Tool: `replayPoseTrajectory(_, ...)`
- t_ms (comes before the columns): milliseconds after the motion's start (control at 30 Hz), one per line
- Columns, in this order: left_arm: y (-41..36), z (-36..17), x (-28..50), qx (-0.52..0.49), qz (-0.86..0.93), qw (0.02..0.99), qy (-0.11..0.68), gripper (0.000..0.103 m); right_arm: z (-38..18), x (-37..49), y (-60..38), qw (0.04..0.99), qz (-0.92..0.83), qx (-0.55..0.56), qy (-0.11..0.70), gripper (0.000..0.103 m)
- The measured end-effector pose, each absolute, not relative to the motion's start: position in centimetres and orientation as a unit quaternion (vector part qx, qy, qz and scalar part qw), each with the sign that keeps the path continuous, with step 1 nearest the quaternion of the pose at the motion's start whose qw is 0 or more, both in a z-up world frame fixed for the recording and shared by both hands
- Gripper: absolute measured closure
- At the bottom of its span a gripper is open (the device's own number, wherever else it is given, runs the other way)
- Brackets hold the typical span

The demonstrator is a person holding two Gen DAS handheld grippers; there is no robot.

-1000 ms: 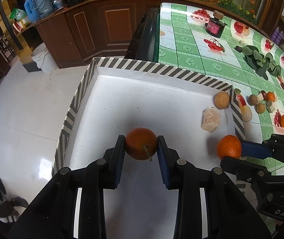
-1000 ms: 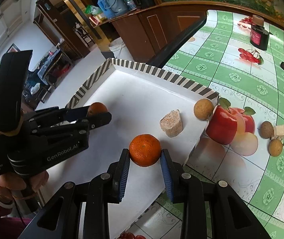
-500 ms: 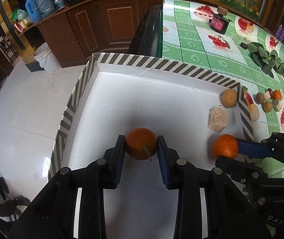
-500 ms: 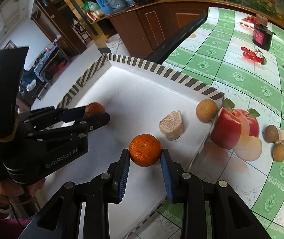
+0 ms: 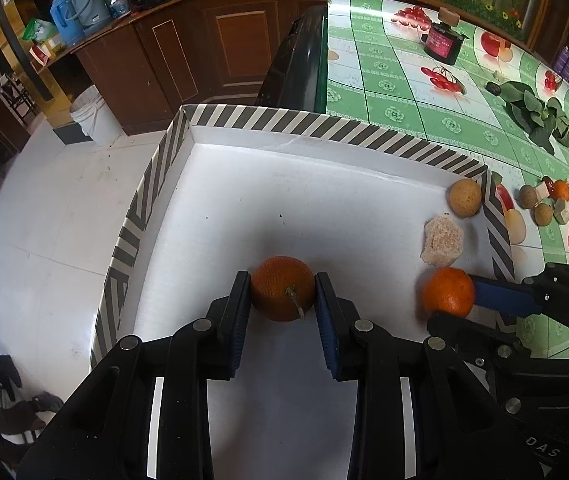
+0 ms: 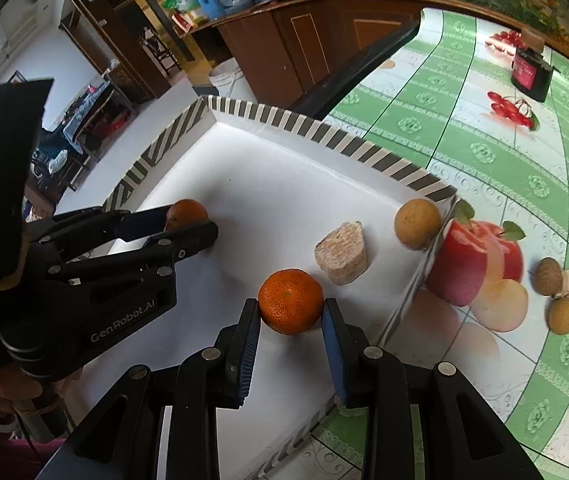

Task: Organize fruits
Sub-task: 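Open both tools to drop the oranges into the tray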

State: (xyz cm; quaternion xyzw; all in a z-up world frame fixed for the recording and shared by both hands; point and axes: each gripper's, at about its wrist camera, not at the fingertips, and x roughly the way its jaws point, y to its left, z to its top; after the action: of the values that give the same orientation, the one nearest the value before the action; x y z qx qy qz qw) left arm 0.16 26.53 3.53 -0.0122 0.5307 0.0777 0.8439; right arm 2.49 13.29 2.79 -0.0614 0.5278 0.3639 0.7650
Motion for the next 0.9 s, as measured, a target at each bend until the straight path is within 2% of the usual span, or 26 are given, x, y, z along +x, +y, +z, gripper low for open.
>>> replayPoseTrajectory(167,26.7,3.5,0.6,-0.015,0.08,0.84,0.536,0.068,3.0,2.8,13.0,0.765,0.366,-0.051,0.527,0.069)
replayPoseTrajectory(267,26.9,3.4,0.5,-0.024,0.08,0.838,0.539,0.042,3.5,2.6,12.5,0.767,0.37,-0.038,0.523,0.063)
replayPoseTrajectory(567,27.1,4.8,0.0,-0.022,0.093,0.839,0.536,0.042,6.1,2.2,8.8,0.778,0.357,0.001,0.517,0.062)
replayPoseTrajectory(900,24.3,7.5,-0.9,-0.026,0.089,0.855,0.51,0.042,7.1,1.3,5.4,0.794,0.335,-0.004,0.507,0.062)
